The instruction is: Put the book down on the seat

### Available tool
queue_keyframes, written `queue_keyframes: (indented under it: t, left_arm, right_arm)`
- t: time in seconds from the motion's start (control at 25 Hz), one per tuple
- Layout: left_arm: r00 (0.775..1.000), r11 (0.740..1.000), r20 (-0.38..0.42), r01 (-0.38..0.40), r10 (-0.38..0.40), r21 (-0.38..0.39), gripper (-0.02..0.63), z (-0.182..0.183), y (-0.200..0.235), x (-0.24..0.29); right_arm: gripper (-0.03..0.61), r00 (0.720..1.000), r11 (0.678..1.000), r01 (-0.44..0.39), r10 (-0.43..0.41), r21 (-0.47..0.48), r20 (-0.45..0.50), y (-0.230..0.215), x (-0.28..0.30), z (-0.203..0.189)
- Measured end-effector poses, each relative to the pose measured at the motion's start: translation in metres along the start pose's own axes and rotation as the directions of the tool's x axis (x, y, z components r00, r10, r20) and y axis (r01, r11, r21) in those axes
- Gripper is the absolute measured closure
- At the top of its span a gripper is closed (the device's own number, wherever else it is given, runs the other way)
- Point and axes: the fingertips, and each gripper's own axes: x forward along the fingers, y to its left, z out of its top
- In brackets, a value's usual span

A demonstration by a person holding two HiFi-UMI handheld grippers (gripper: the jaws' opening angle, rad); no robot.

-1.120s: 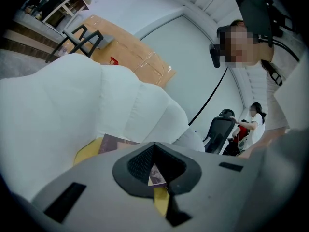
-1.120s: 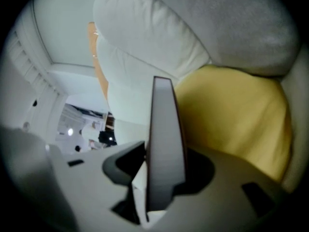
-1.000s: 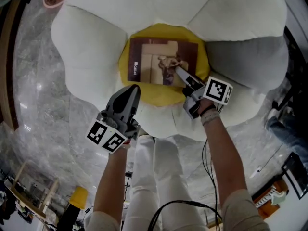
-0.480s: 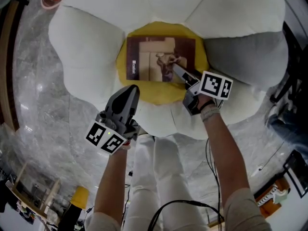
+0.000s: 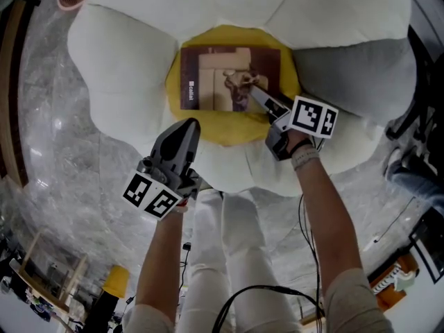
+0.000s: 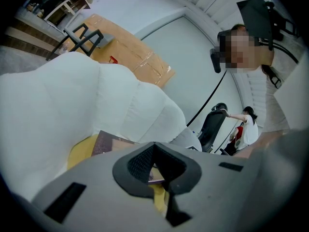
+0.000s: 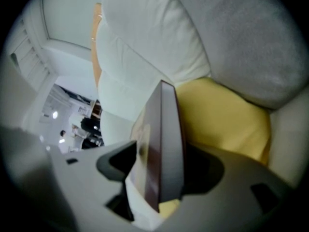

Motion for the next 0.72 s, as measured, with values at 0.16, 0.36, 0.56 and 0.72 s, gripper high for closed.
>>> queue_keyframes:
  t: [0.16, 0.36, 0.56, 0.72]
  left_arm:
    - [1.000, 1.000, -0.007, 0.007, -0.007, -0.001, 0.591, -0.001, -0.005, 0.003]
    - [1.000, 1.000, -0.014, 0.014, -0.014, 0.000, 0.591, -0.002, -0.005, 0.006]
    - [1.000, 1.000, -0.020, 0.017, -0.017, 0.003, 0.591, -0.001, -0.006, 0.008]
    - [0.999, 1.000, -0.025, 0.027, -0.027, 0.005, 0.591, 0.001, -0.008, 0.012]
  right_arm:
    - [0.305, 1.000, 1.000, 0.014, -0.014, 0.001, 0.000, -0.003, -0.005, 0.000]
    - [0.305, 0.999, 0.999, 0.031, -0.032, -0.018, -0.006, -0.008, -0.009, 0.002]
    - [0.305, 0.999, 0.998, 0.053, -0.053, -0.024, -0.008, -0.014, -0.014, 0.003]
    - [0.305, 0.998, 0.998, 0.064, -0.065, -0.021, -0.005, -0.018, -0.017, 0.005]
